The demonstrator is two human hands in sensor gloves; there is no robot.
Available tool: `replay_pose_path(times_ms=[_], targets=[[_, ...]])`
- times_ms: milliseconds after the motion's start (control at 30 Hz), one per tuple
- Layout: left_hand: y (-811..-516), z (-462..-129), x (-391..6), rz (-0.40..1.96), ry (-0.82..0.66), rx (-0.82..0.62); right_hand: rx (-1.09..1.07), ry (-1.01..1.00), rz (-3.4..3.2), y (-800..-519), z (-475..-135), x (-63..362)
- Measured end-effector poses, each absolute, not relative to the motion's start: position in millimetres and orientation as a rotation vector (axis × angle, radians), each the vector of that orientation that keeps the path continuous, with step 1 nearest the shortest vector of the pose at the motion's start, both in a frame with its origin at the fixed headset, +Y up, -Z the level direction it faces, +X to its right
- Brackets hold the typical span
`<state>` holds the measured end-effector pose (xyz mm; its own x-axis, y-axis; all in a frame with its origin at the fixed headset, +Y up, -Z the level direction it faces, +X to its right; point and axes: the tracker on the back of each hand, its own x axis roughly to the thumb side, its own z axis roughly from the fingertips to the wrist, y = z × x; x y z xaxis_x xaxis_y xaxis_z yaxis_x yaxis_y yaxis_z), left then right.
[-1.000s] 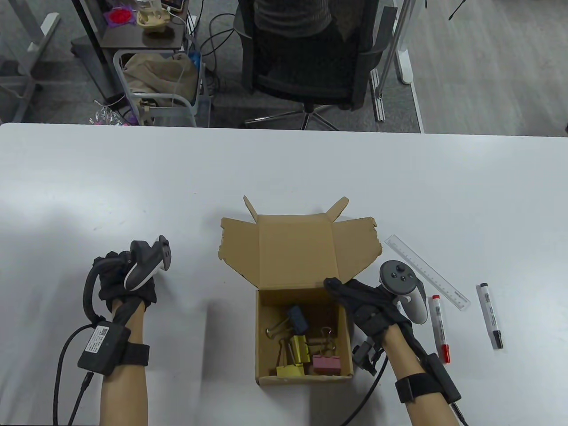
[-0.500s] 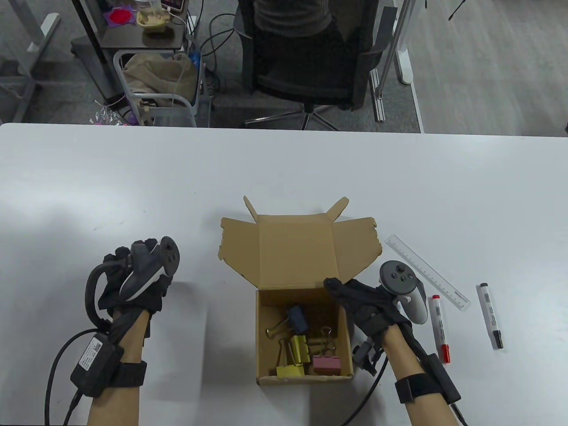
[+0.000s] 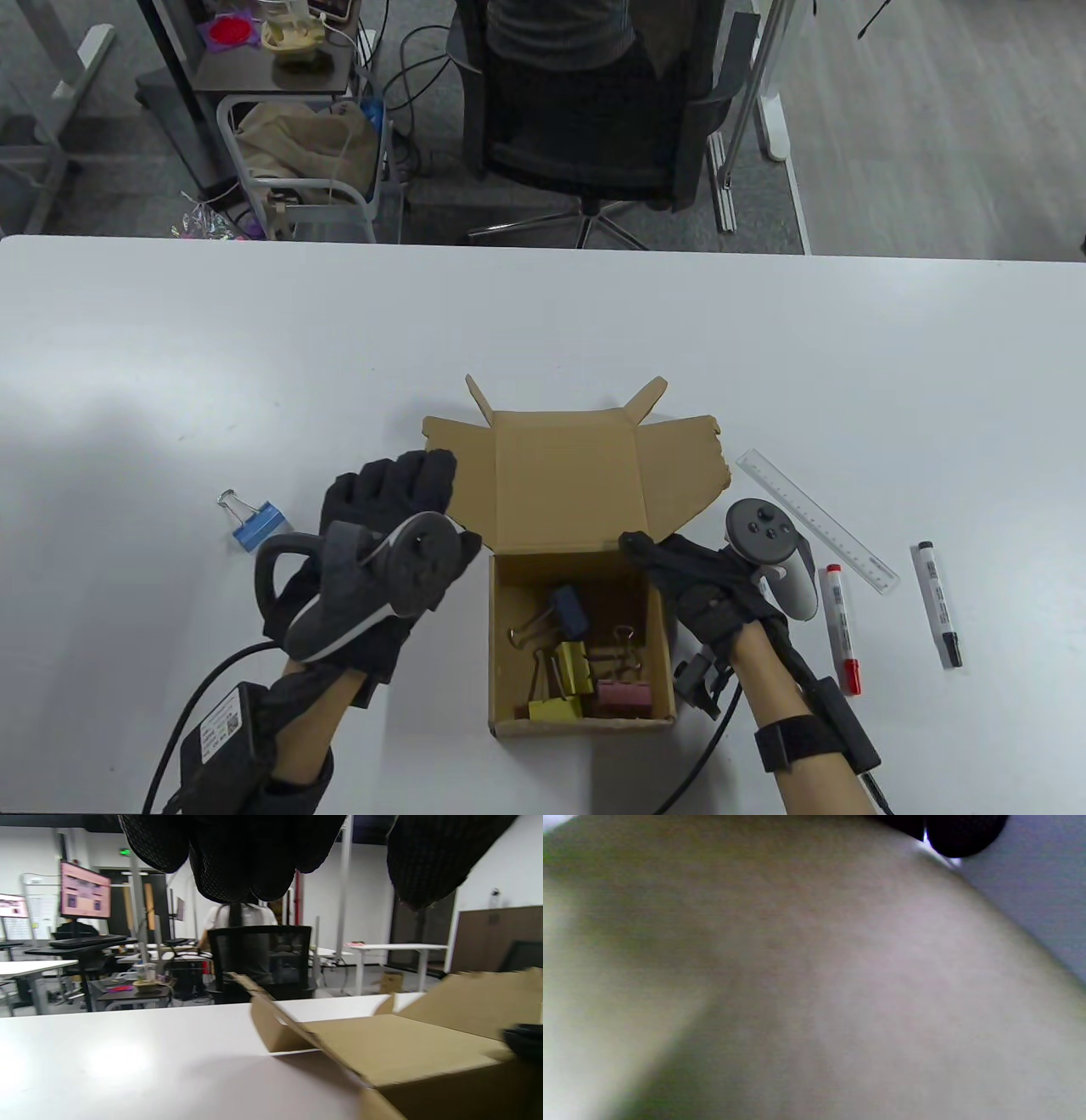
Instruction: Open four flaps of mailer box and unpack office supplies
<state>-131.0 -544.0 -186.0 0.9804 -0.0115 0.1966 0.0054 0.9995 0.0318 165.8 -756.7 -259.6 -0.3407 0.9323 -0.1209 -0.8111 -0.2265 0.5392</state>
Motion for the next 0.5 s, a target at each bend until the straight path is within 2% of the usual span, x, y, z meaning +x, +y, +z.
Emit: replay_pose_path(times_ms=[200, 500], targets=[[-574, -177, -82, 0.0, -0.354, -0.156, 0.269, 0.624, 1.827, -757, -260, 166], [-635, -182, -37, -0.091, -0.423, -0.419, 0.27, 0.624, 1.827, -757, -260, 166]])
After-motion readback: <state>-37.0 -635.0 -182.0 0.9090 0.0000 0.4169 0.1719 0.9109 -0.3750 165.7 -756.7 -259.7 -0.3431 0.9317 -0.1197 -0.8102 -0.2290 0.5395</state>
